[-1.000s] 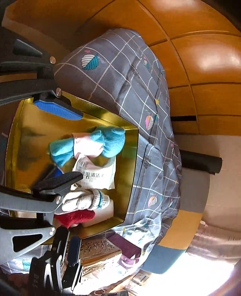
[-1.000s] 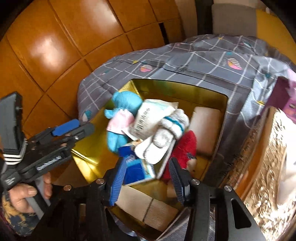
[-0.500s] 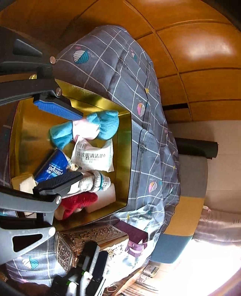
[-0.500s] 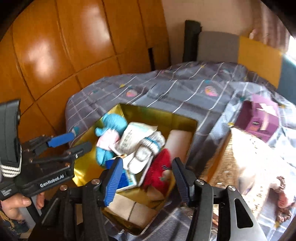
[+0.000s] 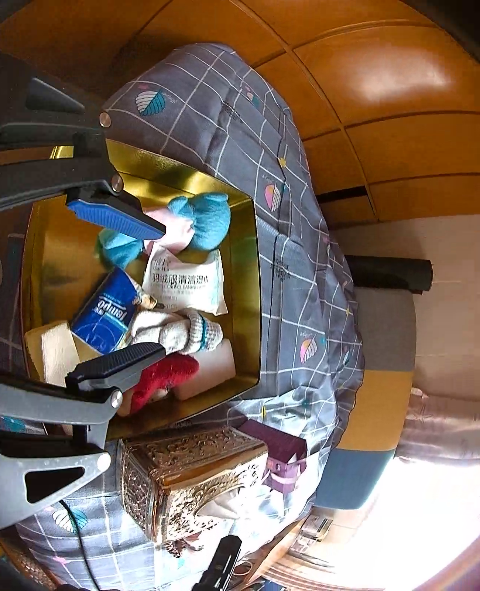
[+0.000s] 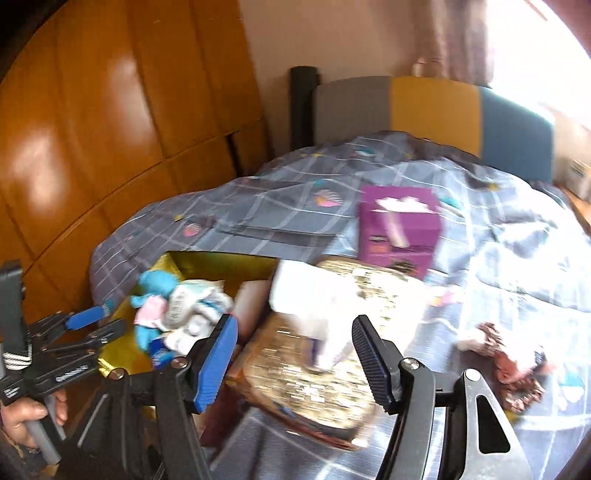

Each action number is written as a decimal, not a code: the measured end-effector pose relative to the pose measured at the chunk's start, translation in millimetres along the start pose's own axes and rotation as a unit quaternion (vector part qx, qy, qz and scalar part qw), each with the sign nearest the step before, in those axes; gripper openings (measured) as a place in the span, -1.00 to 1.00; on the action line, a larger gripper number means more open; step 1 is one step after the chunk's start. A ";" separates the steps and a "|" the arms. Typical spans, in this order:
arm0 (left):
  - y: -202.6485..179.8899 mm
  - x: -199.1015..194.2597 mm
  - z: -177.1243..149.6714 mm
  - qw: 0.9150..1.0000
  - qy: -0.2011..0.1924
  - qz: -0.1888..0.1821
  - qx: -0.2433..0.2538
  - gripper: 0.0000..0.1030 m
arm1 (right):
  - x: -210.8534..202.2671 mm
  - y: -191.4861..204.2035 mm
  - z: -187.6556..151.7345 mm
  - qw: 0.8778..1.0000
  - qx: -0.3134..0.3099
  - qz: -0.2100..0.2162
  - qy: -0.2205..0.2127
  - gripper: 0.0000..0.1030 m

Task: Organize soft objects
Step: 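Move the right gripper back to the pink sock and scrunchie on the bed, then move the left gripper to the pink sock bundle and grasp its scrunchie end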

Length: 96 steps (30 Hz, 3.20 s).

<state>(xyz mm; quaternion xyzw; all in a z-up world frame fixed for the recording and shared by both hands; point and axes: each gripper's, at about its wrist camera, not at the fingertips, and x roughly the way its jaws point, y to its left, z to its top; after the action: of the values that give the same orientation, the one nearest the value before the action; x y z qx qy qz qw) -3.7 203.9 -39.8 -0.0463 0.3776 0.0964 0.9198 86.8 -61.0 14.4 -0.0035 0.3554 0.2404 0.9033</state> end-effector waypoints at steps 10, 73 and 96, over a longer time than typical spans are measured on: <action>-15.3 -5.2 2.6 1.000 -0.005 -0.015 0.016 0.13 | -28.5 -90.1 -14.1 0.993 0.063 -0.101 -0.010 0.33; -338.6 -14.9 33.1 0.928 -0.007 -0.190 0.320 -0.10 | -51.8 -312.0 -97.2 0.891 0.415 -0.182 0.043 0.44; -368.6 28.5 38.6 0.922 0.065 -0.171 0.342 -0.33 | -56.6 -312.1 -101.2 0.885 0.441 -0.146 0.035 0.45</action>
<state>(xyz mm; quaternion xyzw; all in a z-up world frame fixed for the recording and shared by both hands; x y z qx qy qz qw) 120.9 -146.1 -27.8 0.2011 0.4326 -0.2002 0.8558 122.6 -379.4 -76.1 0.3351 0.4520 -0.0762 0.8232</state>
